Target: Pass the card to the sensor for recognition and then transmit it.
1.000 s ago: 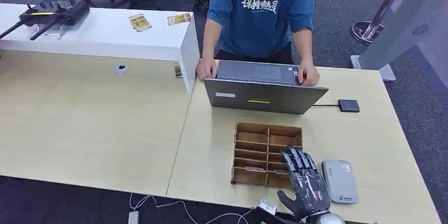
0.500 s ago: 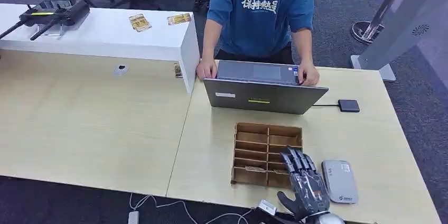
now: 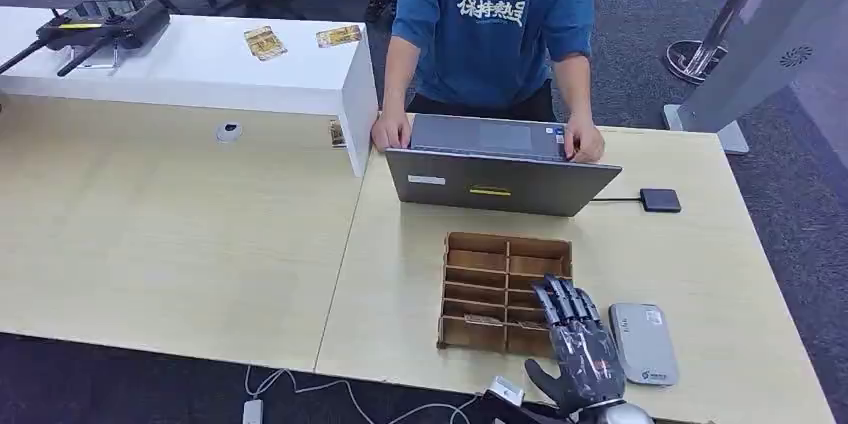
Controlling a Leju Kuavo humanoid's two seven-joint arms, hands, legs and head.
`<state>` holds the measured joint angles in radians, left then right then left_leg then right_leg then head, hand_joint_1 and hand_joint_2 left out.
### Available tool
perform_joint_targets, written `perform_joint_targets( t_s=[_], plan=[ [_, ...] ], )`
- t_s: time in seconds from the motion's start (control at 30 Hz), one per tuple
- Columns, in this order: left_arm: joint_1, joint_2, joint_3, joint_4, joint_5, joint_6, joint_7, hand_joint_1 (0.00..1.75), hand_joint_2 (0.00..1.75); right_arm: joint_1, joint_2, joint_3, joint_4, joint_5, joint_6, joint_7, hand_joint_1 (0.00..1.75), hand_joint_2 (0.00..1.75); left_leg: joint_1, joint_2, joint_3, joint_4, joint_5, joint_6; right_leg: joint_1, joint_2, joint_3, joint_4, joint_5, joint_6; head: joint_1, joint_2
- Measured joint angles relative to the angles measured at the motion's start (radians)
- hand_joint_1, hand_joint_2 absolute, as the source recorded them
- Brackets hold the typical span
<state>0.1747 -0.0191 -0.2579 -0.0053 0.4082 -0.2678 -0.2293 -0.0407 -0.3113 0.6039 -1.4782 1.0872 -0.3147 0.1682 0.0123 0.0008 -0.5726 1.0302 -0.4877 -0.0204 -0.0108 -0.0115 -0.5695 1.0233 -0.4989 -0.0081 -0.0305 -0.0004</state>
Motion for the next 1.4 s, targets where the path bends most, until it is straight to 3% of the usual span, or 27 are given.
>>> perform_joint_targets(
  t_s=[0.23, 0.27, 0.3, 0.33, 0.4, 0.7, 0.93, 1.4],
  plan=[
    [0.0, 0.0, 0.0, 0.0, 0.0, 0.0, -0.001, 0.0, 0.0, 0.0, -0.001, -0.002, -0.003, 0.0, -0.001, 0.0, 0.0, 1.75, 0.0, 0.0, 0.0, 0.0, 0.0, 0.0, 0.0, 0.0, 0.0, 0.0, 0.0, 0.0, 0.0, 0.0],
    [0.0, 0.0, 0.0, 0.0, 0.0, 0.0, -0.001, 0.0, 0.0, 0.0, -0.001, -0.002, -0.003, 0.0, -0.001, 0.0, 0.17, 1.75, 0.0, 0.0, 0.0, 0.0, 0.0, 0.0, 0.0, 0.0, 0.0, 0.0, 0.0, 0.0, 0.0, 0.0],
    [0.001, 0.0, 0.0, 0.0, 0.0, 0.0, -0.001, 0.0, 0.0, 0.0, -0.001, -0.002, -0.003, 0.0, -0.001, 0.0, 0.58, 1.75, 0.0, 0.0, 0.0, 0.0, 0.0, 0.0, 0.0, 0.0, 0.0, 0.0, 0.0, 0.0, 0.0, 0.0],
    [0.0, 0.0, 0.0, 0.0, 0.0, 0.0, -0.001, 0.0, 0.0, 0.0, -0.001, -0.002, -0.003, 0.0, -0.001, 0.0, 1.27, 1.75, 0.0, 0.0, 0.0, 0.0, 0.0, 0.0, 0.0, 0.0, 0.0, 0.0, 0.0, 0.0, 0.0, 0.0],
    [0.001, 0.0, 0.0, 0.0, 0.002, 0.001, -0.001, 0.0, 0.0, 0.0, -0.001, -0.002, -0.005, -0.005, 0.0, 0.0, 1.43, 1.75, 0.0, 0.0, 0.0, 0.0, 0.0, 0.0, 0.0, 0.0, 0.0, 0.0, 0.0, 0.0, 0.0, 0.0],
    [0.001, -0.001, 0.0, 0.0, 0.007, 0.003, -0.001, 0.0, 0.0, 0.0, -0.008, -0.003, -0.027, -0.014, 0.013, 0.0, 1.47, 1.75, 0.0, 0.0, 0.0, 0.0, 0.0, 0.0, 0.0, 0.0, 0.0, 0.0, 0.0, 0.0, 0.0, 0.0],
    [0.001, -0.001, 0.0, 0.0, 0.008, 0.003, -0.001, 0.0, 0.0, 0.0, -0.009, -0.003, -0.032, -0.014, 0.014, 0.0, 1.27, 1.75, 0.0, 0.0, 0.0, 0.0, 0.0, 0.0, 0.0, 0.0, 0.0, 0.0, 0.0, 0.0, 0.0, 0.0],
    [0.001, -0.001, 0.0, 0.0, 0.008, 0.003, -0.001, 0.0, 0.0, -0.001, -0.009, -0.003, -0.033, -0.014, 0.016, 0.0, 1.29, 1.75, 0.0, 0.0, 0.0, 0.0, 0.0, 0.0, 0.0, 0.0, 0.0, 0.0, 0.0, 0.0, 0.0, 0.0]
  ],
)
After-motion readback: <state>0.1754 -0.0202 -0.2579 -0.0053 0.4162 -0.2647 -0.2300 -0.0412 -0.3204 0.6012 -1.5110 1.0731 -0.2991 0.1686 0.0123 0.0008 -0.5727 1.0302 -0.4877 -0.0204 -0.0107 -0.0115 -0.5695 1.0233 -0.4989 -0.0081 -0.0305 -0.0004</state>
